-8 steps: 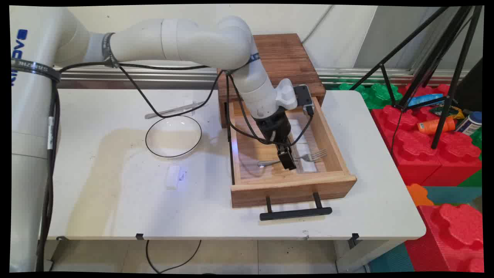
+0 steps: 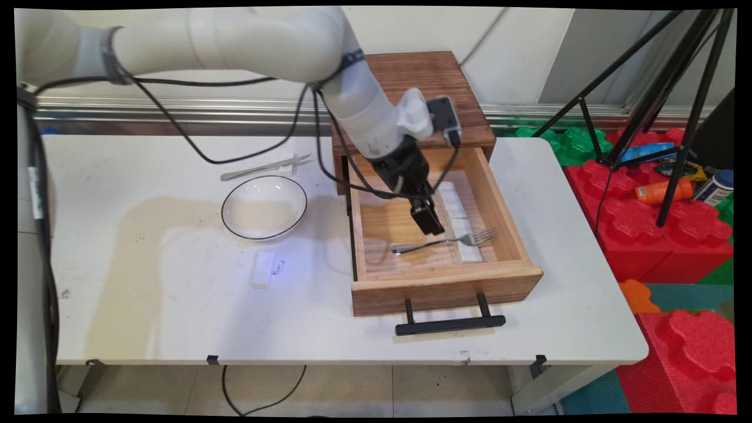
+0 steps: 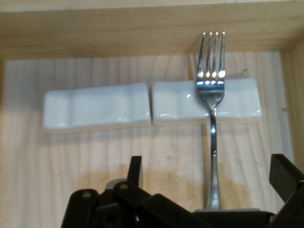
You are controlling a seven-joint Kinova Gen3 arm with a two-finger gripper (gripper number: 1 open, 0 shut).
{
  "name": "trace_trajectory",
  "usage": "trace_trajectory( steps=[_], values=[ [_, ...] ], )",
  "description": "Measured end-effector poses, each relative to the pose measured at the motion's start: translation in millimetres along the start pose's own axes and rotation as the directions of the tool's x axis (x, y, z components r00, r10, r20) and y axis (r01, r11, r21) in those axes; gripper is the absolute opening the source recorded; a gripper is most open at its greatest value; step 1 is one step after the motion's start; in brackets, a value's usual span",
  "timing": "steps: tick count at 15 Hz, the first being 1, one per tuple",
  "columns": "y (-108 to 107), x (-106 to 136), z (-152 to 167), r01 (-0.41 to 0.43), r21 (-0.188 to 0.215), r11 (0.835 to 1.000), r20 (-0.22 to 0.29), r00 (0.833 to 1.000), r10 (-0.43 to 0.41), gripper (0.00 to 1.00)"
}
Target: Pick up the knife from the left of the white plate
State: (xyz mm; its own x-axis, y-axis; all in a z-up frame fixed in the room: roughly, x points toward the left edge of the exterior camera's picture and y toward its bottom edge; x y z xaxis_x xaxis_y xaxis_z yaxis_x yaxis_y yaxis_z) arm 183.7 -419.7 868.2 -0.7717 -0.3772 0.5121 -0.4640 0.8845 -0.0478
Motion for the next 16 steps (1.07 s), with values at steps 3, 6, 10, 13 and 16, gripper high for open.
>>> trace_trajectory(
  steps=[3, 6, 10, 13, 16],
  values=[
    [1.2, -9.4, -27.2, 0.003, 0.026, 1.0, -0.025, 1.0, -0.003, 1.0],
    [2.4, -24.4, -59.3, 0.001, 0.05, 0.999, -0.05, 0.999, 0.002, 1.0],
    [4.3, -53.5, -102.8, 0.004, 0.075, 0.997, -0.078, 0.997, 0.002, 1.0],
    [5.7, -76.1, -129.0, 0.01, 0.09, 0.996, -0.093, 0.996, -0.002, 1.0],
    [8.1, -99.5, -150.8, 0.014, 0.1, 0.995, -0.095, 0.996, -0.005, 1.0]
  ],
)
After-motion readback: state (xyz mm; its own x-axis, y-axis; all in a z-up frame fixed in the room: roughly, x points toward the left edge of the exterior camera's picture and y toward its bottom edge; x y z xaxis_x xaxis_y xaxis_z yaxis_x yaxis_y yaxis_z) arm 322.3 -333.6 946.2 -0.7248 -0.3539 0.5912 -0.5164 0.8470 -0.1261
